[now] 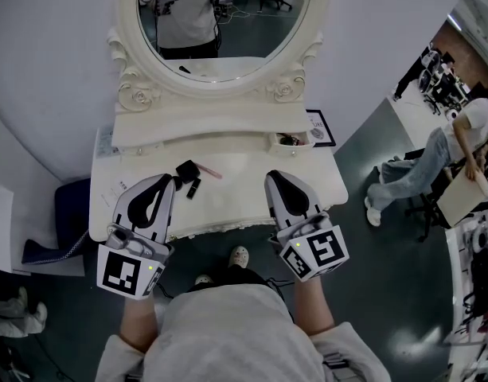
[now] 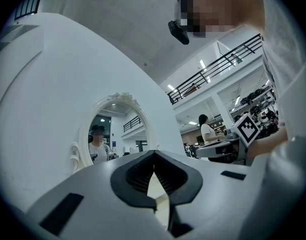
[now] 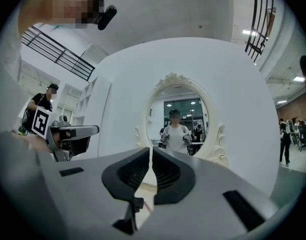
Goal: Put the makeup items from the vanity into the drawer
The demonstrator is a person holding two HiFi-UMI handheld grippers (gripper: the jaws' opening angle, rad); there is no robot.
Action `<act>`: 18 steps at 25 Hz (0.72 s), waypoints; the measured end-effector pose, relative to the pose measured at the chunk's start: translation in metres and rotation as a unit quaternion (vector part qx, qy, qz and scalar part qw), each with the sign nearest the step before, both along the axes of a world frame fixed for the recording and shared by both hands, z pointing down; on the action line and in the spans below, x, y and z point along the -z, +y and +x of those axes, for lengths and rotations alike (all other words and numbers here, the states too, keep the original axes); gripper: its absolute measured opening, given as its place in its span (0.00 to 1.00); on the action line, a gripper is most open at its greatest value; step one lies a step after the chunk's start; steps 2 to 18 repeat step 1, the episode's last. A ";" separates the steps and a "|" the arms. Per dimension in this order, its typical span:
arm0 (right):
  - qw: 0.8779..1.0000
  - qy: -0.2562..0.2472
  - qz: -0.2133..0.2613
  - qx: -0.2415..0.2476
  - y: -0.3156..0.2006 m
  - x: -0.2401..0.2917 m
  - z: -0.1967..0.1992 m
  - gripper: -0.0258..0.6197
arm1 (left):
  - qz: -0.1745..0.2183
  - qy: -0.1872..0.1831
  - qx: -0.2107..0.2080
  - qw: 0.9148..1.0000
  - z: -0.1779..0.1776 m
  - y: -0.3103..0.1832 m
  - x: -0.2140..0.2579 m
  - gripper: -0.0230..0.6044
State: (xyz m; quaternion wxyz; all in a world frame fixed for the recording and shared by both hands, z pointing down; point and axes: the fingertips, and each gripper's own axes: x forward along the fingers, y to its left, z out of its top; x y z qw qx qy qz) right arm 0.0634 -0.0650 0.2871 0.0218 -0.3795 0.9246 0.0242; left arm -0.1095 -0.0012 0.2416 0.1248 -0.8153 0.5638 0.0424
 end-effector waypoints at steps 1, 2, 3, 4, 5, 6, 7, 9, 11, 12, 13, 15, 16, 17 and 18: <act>1.000 0.000 -0.001 0.000 0.000 0.000 0.000 0.09 | 0.000 0.000 0.000 1.000 0.000 0.000 0.000 0.06; 1.000 0.000 -0.001 0.000 0.000 0.000 0.000 0.09 | 0.000 0.000 0.000 1.000 0.000 0.000 0.000 0.06; 1.000 0.000 -0.001 0.000 0.000 0.000 0.000 0.09 | 0.000 0.000 0.000 1.000 0.000 0.000 0.000 0.06; 1.000 0.000 -0.001 0.000 0.000 0.000 0.000 0.09 | 0.000 0.000 0.000 1.000 0.000 0.000 0.000 0.06; 1.000 0.000 -0.001 0.000 0.000 0.000 0.000 0.09 | 0.000 0.000 0.000 1.000 0.000 0.000 0.000 0.06; 1.000 0.000 -0.001 0.000 0.000 0.000 0.000 0.09 | 0.000 0.000 0.000 1.000 0.000 0.000 0.000 0.06; 1.000 0.000 -0.001 0.000 0.000 0.000 0.000 0.09 | 0.000 0.000 0.000 1.000 0.000 0.000 0.000 0.06; 1.000 0.000 -0.001 0.000 0.000 0.000 0.000 0.09 | 0.000 0.000 0.000 1.000 0.000 0.000 0.000 0.06; 1.000 0.000 -0.001 0.000 0.000 0.000 0.000 0.09 | 0.000 0.000 0.000 1.000 0.000 0.000 0.000 0.06; 1.000 0.000 -0.001 0.000 0.000 0.000 0.000 0.09 | 0.000 0.000 0.000 1.000 0.000 0.000 0.000 0.06; 1.000 0.000 -0.001 0.000 0.000 0.000 0.000 0.09 | 0.000 0.000 0.000 1.000 0.000 0.000 0.000 0.06; 1.000 0.000 -0.001 0.000 0.000 0.000 0.000 0.09 | 0.000 0.000 0.000 1.000 0.000 0.000 0.000 0.06; 1.000 0.000 -0.001 0.000 0.000 0.000 0.000 0.09 | 0.000 0.000 0.000 1.000 0.000 0.000 0.000 0.06; 1.000 0.000 -0.001 0.000 0.000 0.000 0.000 0.09 | 0.000 0.000 0.000 1.000 0.000 0.000 0.000 0.06; 1.000 0.000 -0.001 0.000 0.000 0.000 0.000 0.09 | 0.000 0.000 0.000 1.000 0.000 0.000 0.000 0.06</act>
